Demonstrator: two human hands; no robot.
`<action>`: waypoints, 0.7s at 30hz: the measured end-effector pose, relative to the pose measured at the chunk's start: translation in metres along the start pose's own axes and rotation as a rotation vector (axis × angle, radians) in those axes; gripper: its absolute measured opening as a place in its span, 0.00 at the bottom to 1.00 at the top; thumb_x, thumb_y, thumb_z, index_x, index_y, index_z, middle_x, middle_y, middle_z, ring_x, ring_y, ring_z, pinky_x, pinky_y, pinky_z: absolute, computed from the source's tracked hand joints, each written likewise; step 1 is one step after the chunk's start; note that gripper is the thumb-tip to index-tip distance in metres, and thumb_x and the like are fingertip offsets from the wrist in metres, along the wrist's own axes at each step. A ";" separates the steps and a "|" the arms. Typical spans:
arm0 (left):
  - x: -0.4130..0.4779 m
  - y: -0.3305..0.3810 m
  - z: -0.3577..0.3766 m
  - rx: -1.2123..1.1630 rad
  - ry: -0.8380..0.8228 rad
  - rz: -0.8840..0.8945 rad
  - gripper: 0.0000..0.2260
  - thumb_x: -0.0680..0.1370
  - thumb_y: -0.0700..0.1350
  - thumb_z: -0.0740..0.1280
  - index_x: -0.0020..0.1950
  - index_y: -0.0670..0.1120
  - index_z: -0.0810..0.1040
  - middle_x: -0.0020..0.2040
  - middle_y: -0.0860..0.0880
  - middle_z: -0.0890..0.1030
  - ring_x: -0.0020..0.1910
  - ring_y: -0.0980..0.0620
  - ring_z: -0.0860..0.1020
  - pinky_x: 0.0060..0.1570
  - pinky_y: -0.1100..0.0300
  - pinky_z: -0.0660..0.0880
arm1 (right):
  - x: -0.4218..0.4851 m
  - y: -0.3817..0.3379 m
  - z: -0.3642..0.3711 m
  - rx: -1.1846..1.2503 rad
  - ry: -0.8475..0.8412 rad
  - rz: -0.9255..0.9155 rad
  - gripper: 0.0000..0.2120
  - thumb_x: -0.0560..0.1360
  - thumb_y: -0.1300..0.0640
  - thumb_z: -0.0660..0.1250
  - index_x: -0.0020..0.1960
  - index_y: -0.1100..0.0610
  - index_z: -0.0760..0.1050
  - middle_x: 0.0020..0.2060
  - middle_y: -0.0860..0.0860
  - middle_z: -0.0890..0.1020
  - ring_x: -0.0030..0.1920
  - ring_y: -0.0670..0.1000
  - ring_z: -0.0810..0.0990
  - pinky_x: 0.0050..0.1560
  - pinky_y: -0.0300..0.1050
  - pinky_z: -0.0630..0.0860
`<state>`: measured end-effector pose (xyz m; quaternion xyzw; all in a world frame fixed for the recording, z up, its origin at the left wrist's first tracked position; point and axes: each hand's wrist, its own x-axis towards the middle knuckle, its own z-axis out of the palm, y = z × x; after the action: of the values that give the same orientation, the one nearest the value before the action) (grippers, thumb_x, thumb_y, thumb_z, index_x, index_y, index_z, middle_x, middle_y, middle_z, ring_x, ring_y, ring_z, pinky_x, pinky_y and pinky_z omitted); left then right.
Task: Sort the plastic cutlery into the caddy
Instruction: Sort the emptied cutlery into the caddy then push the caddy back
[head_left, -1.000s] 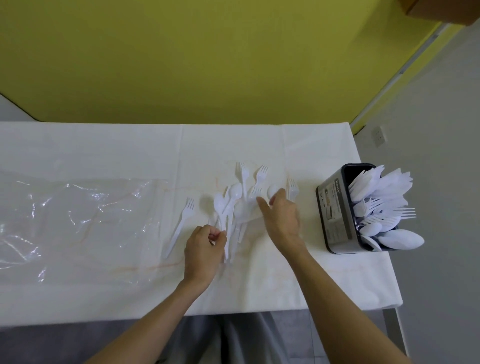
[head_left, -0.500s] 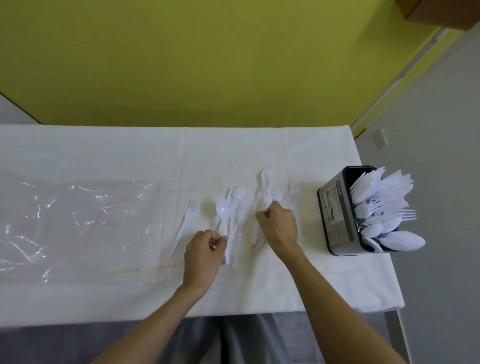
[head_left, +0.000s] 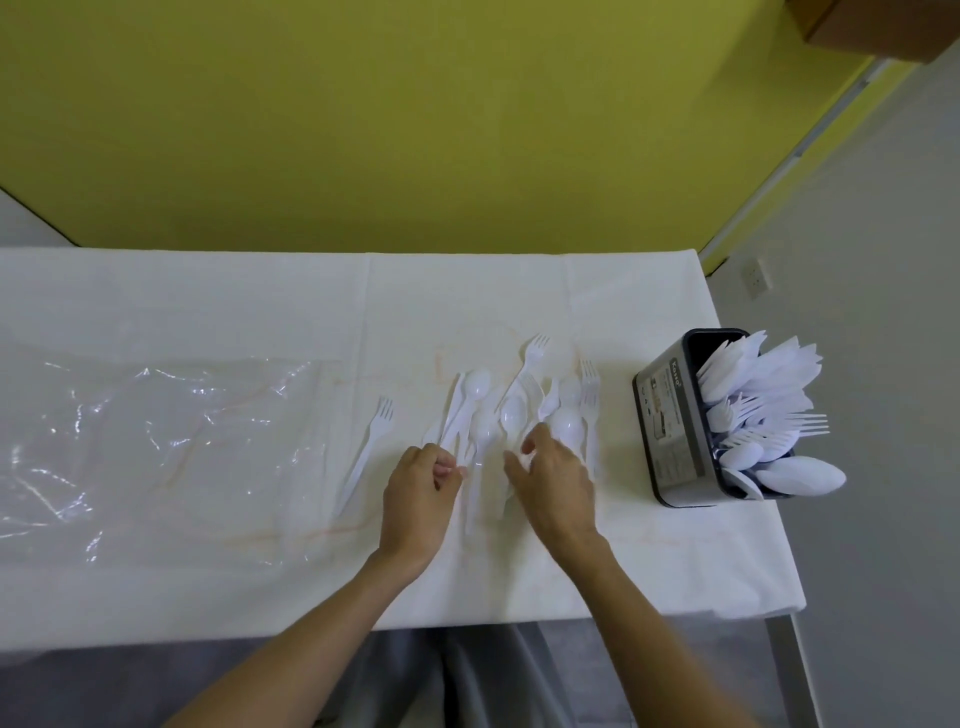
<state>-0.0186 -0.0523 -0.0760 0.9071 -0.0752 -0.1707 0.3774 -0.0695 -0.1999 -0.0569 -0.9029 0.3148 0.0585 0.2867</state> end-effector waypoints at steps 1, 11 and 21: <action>-0.002 -0.003 -0.002 0.022 -0.001 -0.008 0.04 0.76 0.47 0.70 0.45 0.50 0.75 0.42 0.54 0.75 0.39 0.58 0.76 0.37 0.74 0.69 | -0.003 -0.007 0.006 -0.041 -0.039 -0.033 0.13 0.79 0.45 0.62 0.53 0.55 0.68 0.44 0.49 0.78 0.43 0.54 0.80 0.40 0.46 0.74; -0.006 -0.013 -0.008 0.070 0.042 -0.057 0.05 0.75 0.41 0.70 0.41 0.47 0.77 0.38 0.53 0.75 0.35 0.57 0.75 0.33 0.74 0.65 | 0.004 -0.010 0.010 -0.072 -0.025 0.064 0.07 0.79 0.54 0.59 0.48 0.57 0.70 0.42 0.51 0.80 0.40 0.52 0.77 0.40 0.47 0.73; 0.009 -0.017 -0.019 0.065 0.068 -0.025 0.05 0.75 0.46 0.70 0.48 0.47 0.75 0.47 0.53 0.72 0.42 0.54 0.77 0.42 0.65 0.69 | 0.012 -0.026 0.020 -0.040 -0.062 0.158 0.12 0.81 0.51 0.58 0.54 0.60 0.72 0.47 0.54 0.82 0.47 0.56 0.80 0.45 0.48 0.76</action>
<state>-0.0030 -0.0304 -0.0778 0.9250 -0.0567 -0.1418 0.3479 -0.0427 -0.1793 -0.0642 -0.8786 0.3747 0.1153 0.2729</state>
